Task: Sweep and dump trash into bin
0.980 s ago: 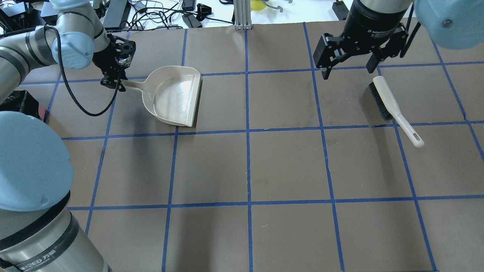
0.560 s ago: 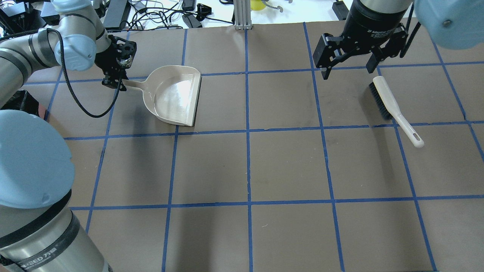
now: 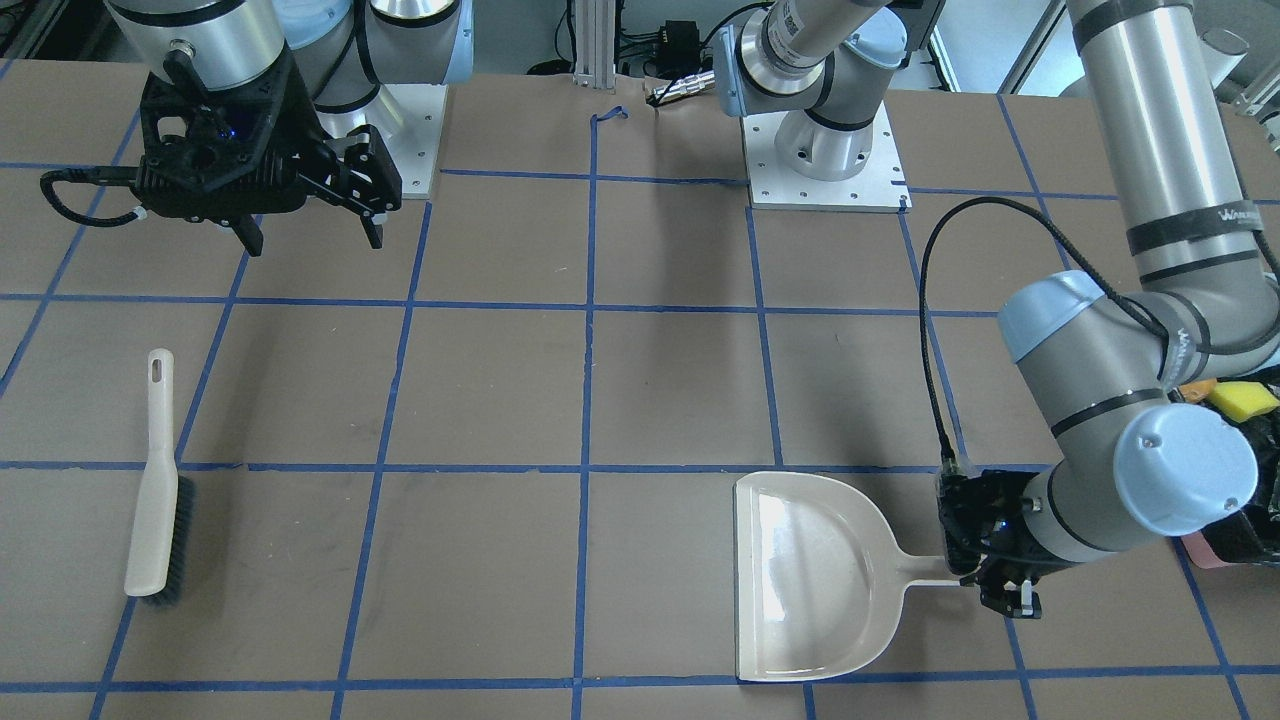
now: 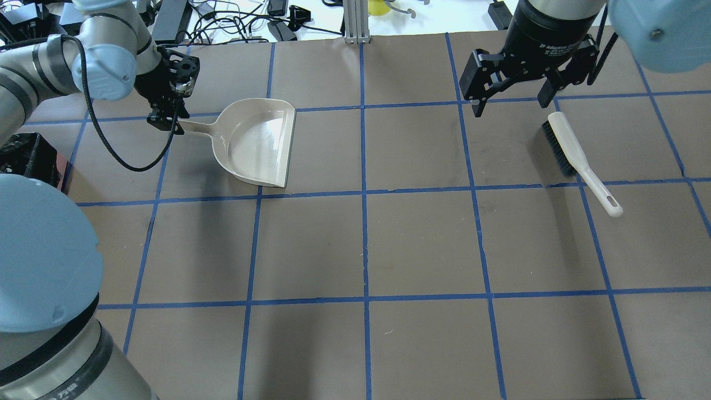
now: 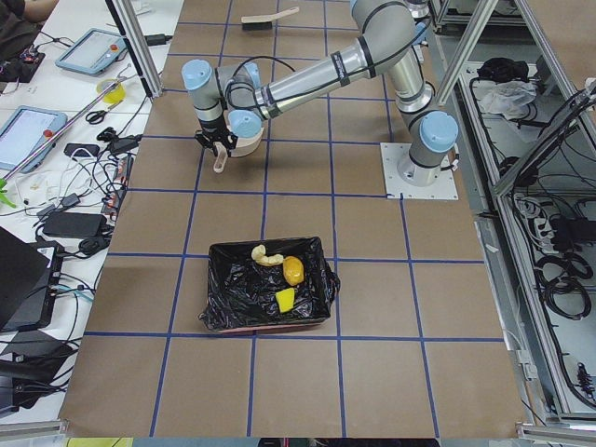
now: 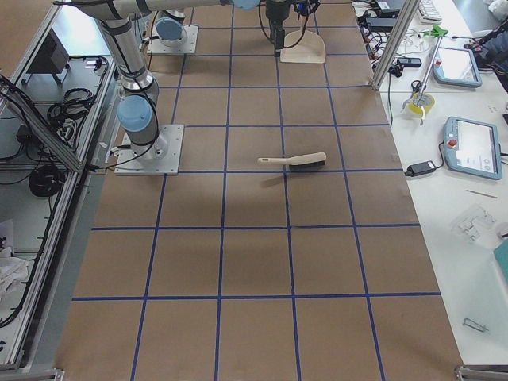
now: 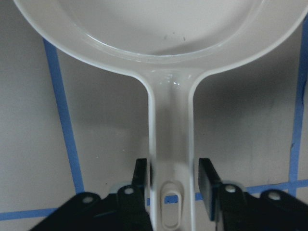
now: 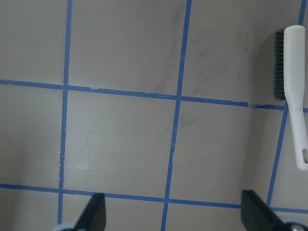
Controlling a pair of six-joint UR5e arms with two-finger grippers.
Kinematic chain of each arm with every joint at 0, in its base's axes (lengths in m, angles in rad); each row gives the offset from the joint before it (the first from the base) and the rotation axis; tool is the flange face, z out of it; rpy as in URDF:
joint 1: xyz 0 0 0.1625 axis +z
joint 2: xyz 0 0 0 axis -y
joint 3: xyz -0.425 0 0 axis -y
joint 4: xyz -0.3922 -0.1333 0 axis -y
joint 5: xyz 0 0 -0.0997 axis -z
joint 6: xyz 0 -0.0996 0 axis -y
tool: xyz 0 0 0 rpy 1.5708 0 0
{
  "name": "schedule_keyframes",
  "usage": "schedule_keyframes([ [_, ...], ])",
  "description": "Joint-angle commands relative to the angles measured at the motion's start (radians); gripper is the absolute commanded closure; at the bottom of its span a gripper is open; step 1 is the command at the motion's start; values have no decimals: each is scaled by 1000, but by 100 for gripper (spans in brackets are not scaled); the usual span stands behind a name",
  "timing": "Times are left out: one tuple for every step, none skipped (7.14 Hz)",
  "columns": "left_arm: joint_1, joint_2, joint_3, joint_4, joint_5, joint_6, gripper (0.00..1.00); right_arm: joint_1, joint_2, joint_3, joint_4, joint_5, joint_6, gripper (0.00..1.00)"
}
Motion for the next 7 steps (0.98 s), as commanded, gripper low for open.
schedule_keyframes([
  [-11, 97, 16, -144, -9, -136, 48, 0, 0, 0, 0, -1, 0, 0],
  [-60, 151, 17, -202, -7, -251, 42, 0, 0, 0, 0, -1, 0, 0],
  [-103, 209, 16, -264, -7, -433, 37, 0, 0, 0, 0, -1, 0, 0],
  [-137, 264, 16, -301, -13, -601, 34, 0, 0, 0, 0, -1, 0, 0],
  [-160, 313, 11, -328, -21, -768, 30, 0, 0, 0, 0, 1, 0, 0],
  [-175, 358, 7, -370, -30, -969, 29, 0, 0, 0, 0, 1, 0, 0],
  [-184, 408, 5, -417, -38, -1156, 27, 0, 0, 0, 0, 1, 0, 0],
])
